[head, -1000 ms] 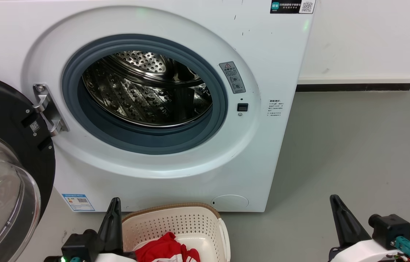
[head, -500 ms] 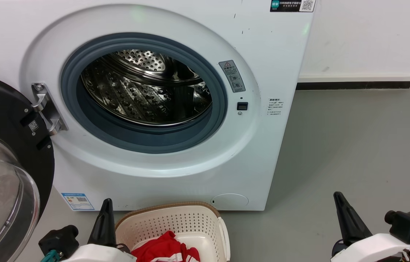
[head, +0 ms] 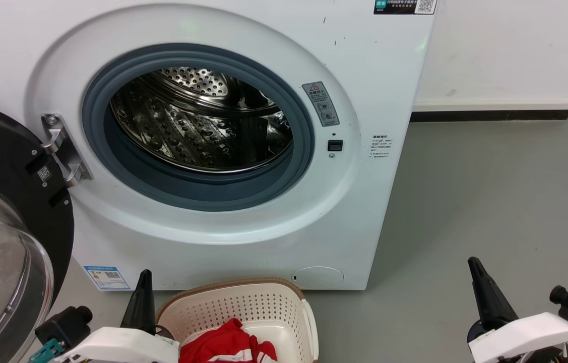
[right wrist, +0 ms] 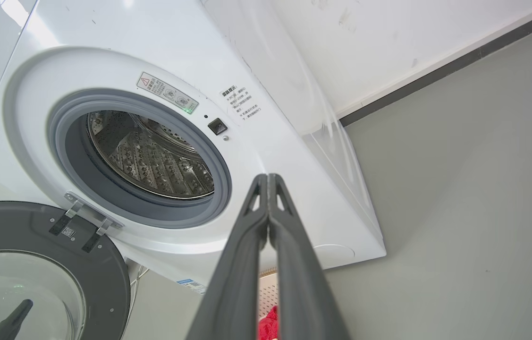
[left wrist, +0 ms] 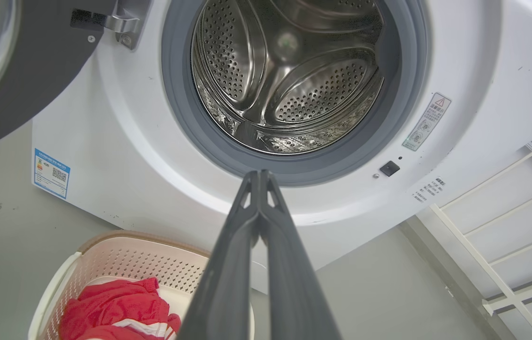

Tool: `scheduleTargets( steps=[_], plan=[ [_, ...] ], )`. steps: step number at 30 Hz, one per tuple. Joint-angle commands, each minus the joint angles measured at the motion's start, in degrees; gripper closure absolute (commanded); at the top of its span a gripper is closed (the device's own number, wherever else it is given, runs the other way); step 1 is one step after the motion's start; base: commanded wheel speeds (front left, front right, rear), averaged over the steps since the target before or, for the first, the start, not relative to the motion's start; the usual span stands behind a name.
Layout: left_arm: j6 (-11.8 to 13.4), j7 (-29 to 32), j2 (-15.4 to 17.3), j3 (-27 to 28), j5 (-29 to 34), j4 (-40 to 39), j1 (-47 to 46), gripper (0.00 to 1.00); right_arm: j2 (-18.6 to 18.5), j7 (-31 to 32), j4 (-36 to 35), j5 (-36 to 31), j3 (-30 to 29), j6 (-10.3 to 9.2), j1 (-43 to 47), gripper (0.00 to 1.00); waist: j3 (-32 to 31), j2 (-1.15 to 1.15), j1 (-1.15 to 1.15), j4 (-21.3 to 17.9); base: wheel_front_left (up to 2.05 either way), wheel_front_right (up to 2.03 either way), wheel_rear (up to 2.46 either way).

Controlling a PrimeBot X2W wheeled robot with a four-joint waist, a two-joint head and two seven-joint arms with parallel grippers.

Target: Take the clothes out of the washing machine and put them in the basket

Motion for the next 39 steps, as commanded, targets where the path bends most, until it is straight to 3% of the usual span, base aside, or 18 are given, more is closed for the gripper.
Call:
scheduleTargets(
  steps=[1,39],
  plan=[
    [-0.4,0.4,0.0,0.5,-1.9,-0.4,-1.6,1.00,-0.5,0.1,-0.3,2.2,-0.2,0.00,-1.7,1.00,0.0,0.00,0.00,0.0,0.00,0.00,0.00],
    [-3.9,7.3,-0.9,4.6,-28.4,3.0,-5.4,1.00,-0.8,2.8,3.9,30.6,-2.5,0.00,-5.5,1.00,1.0,0.00,0.00,-0.3,0.00,0.00,0.00]
  ],
)
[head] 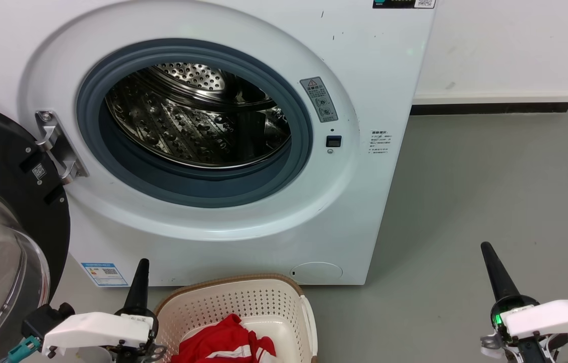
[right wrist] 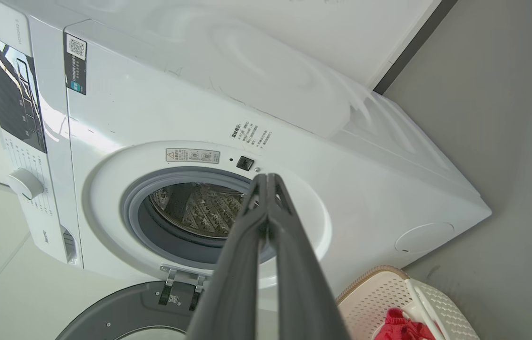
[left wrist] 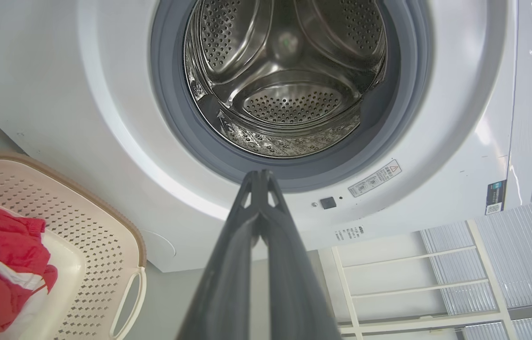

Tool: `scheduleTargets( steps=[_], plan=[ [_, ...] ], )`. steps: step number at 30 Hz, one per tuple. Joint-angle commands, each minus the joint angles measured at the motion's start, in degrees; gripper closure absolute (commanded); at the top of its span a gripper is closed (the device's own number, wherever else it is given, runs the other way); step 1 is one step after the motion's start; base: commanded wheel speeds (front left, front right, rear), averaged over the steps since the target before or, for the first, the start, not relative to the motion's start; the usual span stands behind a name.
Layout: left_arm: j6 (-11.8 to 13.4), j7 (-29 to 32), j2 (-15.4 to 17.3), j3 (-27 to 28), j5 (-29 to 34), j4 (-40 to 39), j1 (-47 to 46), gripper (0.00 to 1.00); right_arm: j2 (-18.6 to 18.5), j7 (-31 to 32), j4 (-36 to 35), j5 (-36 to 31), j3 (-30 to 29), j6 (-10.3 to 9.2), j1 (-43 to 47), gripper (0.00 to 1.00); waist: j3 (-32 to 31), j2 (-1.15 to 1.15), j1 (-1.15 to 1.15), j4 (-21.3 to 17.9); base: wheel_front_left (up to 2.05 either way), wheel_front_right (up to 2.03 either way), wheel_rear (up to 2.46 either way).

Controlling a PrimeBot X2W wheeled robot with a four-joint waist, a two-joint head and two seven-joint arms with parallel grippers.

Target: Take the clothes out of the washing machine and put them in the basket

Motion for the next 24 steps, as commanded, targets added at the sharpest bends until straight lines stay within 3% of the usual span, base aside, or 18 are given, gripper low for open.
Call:
scheduleTargets(
  steps=[1,24],
  plan=[
    [-0.6,0.3,0.0,0.4,-1.0,-0.3,-1.4,1.00,-0.3,0.2,-0.2,1.1,-0.2,0.01,-1.4,1.00,0.0,0.00,0.00,0.0,0.00,0.00,0.00],
    [-2.0,3.3,-0.4,2.2,-12.7,1.3,-3.0,1.00,-0.2,1.7,1.8,13.4,-1.5,0.01,-3.1,1.00,0.6,0.00,0.00,-0.2,0.00,0.00,0.00]
  ],
)
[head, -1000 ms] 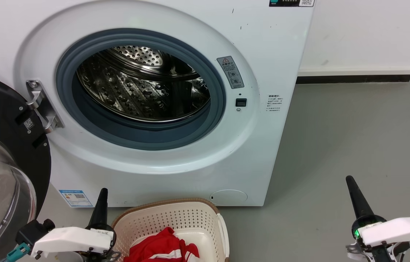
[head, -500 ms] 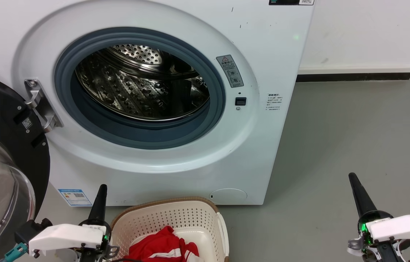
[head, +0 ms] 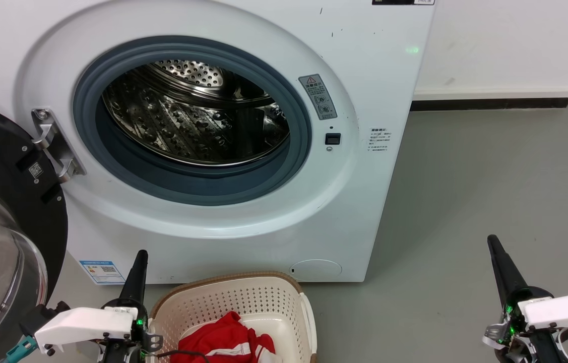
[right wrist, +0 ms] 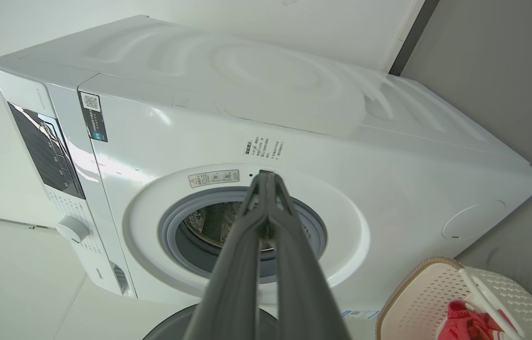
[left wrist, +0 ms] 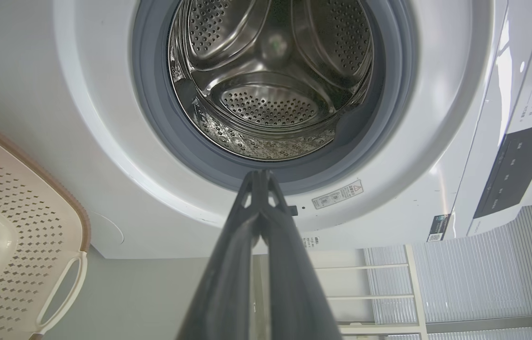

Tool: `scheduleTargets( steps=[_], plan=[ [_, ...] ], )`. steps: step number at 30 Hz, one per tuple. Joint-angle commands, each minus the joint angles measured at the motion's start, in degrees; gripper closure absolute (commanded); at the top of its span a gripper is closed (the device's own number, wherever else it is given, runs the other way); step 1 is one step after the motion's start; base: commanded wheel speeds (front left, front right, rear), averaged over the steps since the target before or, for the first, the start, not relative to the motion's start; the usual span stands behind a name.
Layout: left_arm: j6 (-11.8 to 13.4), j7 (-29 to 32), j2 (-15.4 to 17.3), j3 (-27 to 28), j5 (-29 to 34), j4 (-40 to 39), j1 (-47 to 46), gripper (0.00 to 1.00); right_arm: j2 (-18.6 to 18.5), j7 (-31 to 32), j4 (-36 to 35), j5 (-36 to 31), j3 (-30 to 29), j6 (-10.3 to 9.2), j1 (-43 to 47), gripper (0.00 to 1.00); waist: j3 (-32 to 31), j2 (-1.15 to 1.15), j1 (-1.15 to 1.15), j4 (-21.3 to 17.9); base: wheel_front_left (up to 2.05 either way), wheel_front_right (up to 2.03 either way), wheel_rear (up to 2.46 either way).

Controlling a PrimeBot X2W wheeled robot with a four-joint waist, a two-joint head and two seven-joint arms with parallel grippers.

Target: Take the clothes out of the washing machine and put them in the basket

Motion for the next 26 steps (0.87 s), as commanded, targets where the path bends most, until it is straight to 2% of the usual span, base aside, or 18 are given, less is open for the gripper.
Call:
scheduleTargets(
  steps=[1,26],
  plan=[
    [-0.3,0.3,0.0,0.4,-0.9,0.0,-1.2,1.00,-0.2,0.3,0.0,1.3,-0.1,0.01,-1.3,1.00,0.0,0.00,0.00,0.0,0.00,0.00,0.00],
    [-1.7,3.1,-0.4,2.0,-11.4,1.4,-2.5,1.00,0.2,1.7,1.8,12.1,-1.5,0.00,-2.6,1.00,0.6,0.00,0.00,-0.2,0.00,0.00,0.00]
  ],
)
